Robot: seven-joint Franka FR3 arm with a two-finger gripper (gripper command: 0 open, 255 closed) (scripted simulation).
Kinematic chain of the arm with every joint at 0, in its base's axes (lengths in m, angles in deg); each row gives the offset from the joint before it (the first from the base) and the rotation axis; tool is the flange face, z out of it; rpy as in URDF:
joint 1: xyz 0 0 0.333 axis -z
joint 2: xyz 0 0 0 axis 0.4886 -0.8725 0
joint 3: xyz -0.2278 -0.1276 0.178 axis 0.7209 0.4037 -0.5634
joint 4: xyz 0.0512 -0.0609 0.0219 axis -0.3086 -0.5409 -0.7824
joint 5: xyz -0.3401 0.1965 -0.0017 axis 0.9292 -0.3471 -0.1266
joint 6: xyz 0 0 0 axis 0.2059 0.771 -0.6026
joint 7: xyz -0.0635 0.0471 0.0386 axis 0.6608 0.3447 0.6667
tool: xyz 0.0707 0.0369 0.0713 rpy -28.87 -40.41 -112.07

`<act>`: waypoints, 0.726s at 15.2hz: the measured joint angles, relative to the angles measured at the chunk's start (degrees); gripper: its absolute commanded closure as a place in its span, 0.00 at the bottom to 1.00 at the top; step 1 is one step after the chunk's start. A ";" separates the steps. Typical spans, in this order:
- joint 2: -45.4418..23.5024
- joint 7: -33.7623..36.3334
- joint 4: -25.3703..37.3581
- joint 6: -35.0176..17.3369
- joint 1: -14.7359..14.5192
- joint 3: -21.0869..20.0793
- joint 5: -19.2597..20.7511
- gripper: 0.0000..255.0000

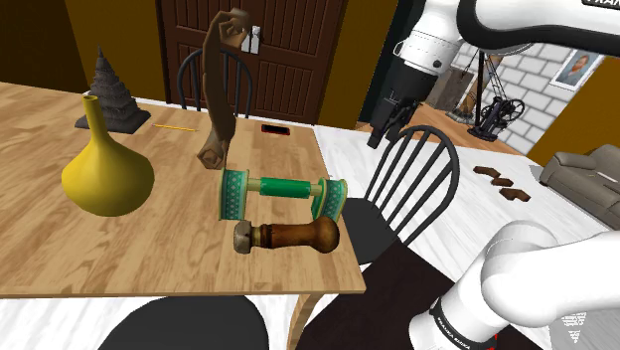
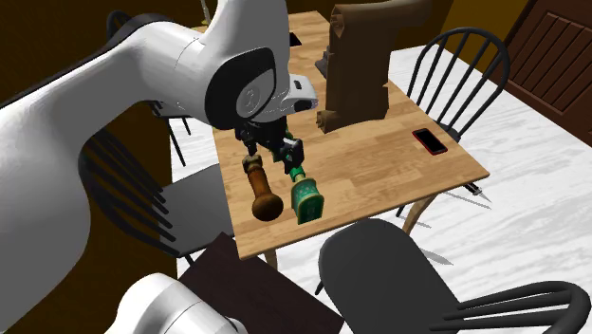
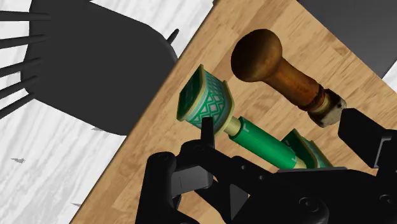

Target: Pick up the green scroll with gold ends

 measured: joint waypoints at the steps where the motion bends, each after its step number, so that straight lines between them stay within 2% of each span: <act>1: 0.00 0.00 0.00 0.00 0.00 0.00 0.00 0.00; 4: -3.47 -4.16 -0.70 -3.57 -1.02 0.68 0.77 0.00; 11: -17.01 -17.01 0.87 -13.93 -4.26 1.88 2.74 0.00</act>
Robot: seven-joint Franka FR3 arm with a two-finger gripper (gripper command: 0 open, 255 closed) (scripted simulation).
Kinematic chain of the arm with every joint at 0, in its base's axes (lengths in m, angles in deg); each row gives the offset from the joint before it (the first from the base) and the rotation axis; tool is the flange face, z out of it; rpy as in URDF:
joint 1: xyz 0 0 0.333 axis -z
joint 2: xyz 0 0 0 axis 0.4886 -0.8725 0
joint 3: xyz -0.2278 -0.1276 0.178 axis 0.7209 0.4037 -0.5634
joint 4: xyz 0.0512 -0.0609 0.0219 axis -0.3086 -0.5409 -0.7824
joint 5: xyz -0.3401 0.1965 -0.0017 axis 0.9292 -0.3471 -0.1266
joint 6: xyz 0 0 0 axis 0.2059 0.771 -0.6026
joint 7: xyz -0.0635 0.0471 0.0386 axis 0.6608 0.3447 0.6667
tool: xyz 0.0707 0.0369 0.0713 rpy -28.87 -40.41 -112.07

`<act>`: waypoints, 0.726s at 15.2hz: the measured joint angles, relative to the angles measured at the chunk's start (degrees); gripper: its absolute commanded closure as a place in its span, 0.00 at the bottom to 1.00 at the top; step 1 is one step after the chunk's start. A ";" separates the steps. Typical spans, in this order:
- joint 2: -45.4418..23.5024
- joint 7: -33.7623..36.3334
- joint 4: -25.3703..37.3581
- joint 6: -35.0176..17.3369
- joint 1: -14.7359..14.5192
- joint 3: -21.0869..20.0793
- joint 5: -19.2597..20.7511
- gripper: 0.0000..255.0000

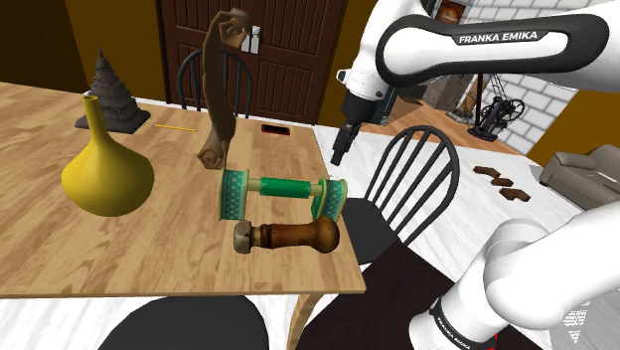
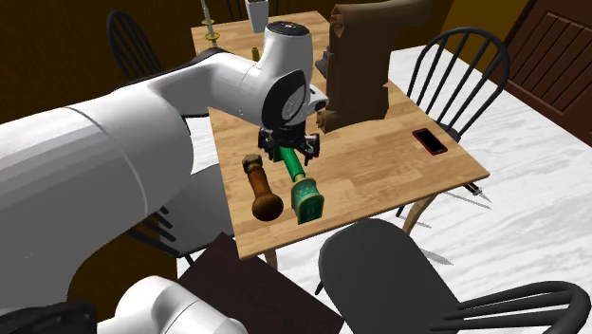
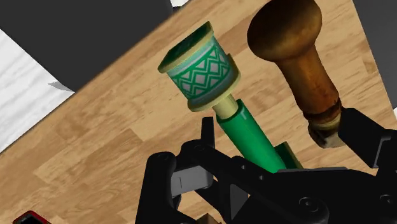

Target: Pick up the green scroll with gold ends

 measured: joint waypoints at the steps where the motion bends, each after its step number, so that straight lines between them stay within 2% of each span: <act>1: -2.30 -1.76 0.47 -1.61 -0.45 0.05 0.22 0.00; 11: -22.57 -17.64 8.02 -12.47 -4.17 -1.20 2.81 0.00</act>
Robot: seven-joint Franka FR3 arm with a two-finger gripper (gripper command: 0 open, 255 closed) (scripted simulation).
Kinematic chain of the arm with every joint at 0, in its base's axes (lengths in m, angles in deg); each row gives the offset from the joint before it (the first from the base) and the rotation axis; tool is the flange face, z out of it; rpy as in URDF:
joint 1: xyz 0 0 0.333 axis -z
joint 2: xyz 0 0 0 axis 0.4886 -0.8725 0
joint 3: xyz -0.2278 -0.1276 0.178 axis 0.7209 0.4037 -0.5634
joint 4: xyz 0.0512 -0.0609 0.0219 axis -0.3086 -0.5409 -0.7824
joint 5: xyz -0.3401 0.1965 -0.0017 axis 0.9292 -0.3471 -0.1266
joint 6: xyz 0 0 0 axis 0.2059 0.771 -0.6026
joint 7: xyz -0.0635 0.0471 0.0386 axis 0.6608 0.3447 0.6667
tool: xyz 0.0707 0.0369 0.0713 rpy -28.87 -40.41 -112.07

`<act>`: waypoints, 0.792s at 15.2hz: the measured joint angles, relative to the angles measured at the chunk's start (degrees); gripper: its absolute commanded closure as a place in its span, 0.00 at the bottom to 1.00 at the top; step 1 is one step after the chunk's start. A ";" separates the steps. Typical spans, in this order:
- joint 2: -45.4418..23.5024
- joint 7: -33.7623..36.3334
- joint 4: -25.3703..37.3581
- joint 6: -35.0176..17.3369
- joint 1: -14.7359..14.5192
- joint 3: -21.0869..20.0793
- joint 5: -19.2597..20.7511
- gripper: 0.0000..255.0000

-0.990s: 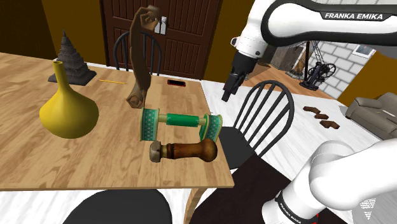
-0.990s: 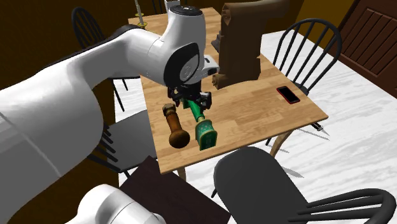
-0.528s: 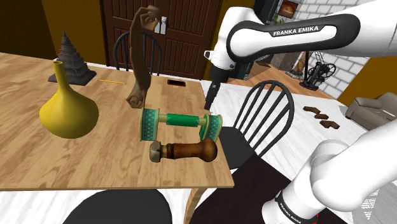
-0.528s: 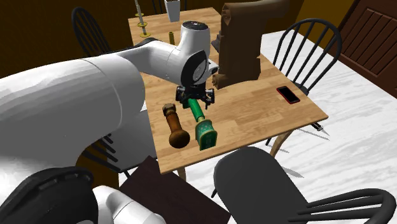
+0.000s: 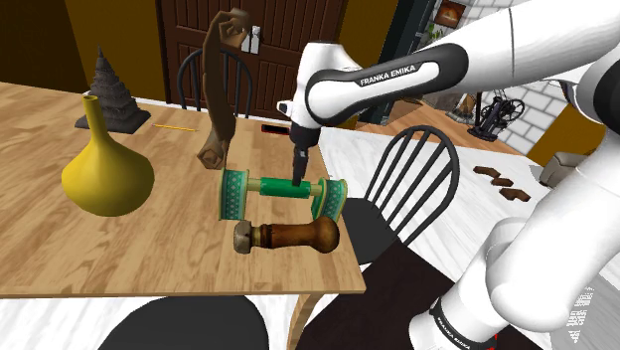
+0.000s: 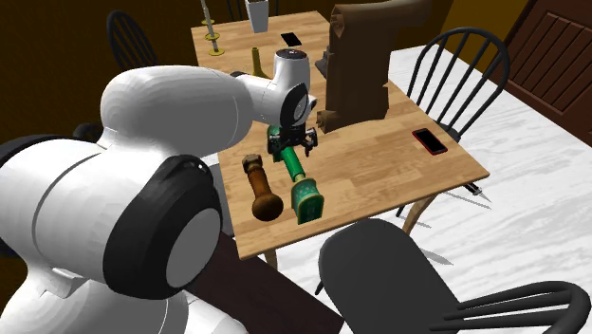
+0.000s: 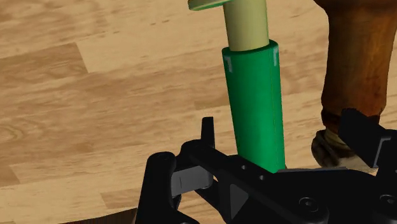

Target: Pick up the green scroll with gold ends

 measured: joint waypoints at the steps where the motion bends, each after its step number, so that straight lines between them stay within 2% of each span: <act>1: -1.13 -0.82 -0.08 -1.11 -0.11 -0.09 0.19 0.00; 9: -5.14 -1.67 -1.65 -6.64 -0.15 -0.11 0.58 0.00; 10: -5.27 -1.66 -1.69 -6.81 -0.15 -0.11 0.59 1.00; 12: -5.38 -1.68 -1.68 -6.94 -0.15 -0.11 0.60 1.00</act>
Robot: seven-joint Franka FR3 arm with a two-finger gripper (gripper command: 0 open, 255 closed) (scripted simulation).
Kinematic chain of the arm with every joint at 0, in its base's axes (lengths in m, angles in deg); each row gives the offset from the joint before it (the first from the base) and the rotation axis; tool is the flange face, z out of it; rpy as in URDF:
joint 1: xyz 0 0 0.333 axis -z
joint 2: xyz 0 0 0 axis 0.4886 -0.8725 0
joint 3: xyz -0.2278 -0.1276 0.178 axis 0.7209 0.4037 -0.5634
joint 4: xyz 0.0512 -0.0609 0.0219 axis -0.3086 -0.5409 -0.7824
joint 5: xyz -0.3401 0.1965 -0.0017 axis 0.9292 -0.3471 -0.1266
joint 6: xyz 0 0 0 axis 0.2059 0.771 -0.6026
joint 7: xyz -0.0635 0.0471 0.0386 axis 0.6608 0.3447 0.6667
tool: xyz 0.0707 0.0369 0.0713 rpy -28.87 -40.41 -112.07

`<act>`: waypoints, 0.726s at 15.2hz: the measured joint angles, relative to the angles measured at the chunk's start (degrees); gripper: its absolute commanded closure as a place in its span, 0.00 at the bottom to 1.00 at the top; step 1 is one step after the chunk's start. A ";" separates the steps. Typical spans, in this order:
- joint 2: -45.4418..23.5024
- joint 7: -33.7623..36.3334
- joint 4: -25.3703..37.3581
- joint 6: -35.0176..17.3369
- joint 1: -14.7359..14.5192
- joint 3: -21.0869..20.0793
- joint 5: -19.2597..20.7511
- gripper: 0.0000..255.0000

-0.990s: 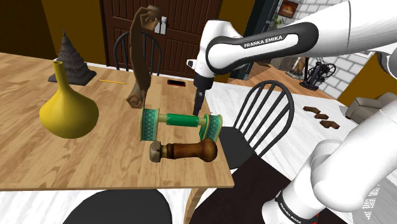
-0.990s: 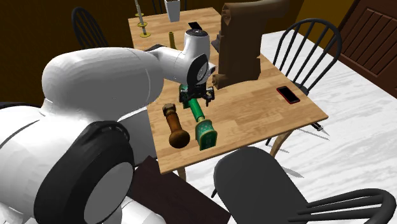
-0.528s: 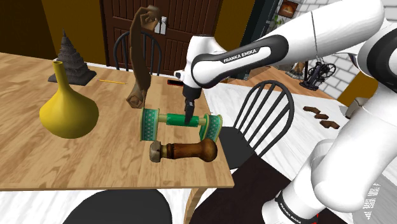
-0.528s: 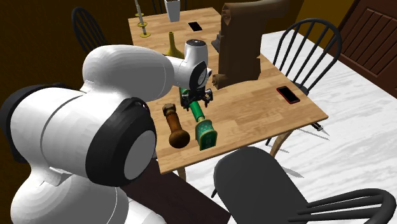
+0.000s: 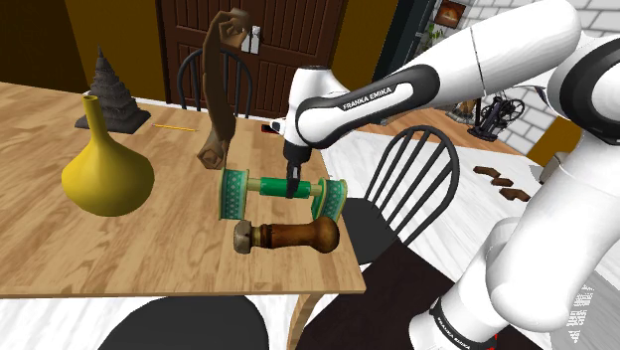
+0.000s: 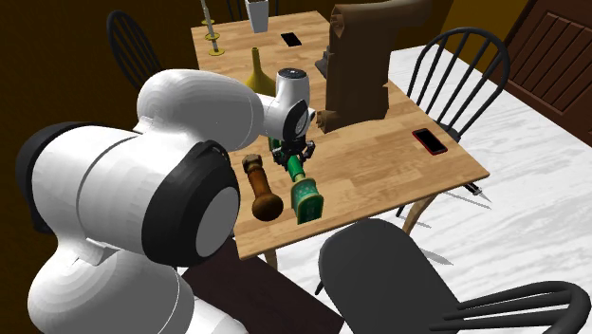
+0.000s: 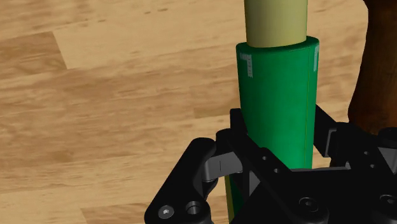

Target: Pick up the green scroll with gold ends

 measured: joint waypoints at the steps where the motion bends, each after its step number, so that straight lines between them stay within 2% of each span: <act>1: 0.00 -0.01 0.01 0.00 0.01 0.01 0.00 1.00; 8: 0.01 -0.02 0.02 0.00 0.01 0.01 0.02 1.00; 11: 0.83 -0.03 0.60 1.57 -0.01 -0.01 -0.06 1.00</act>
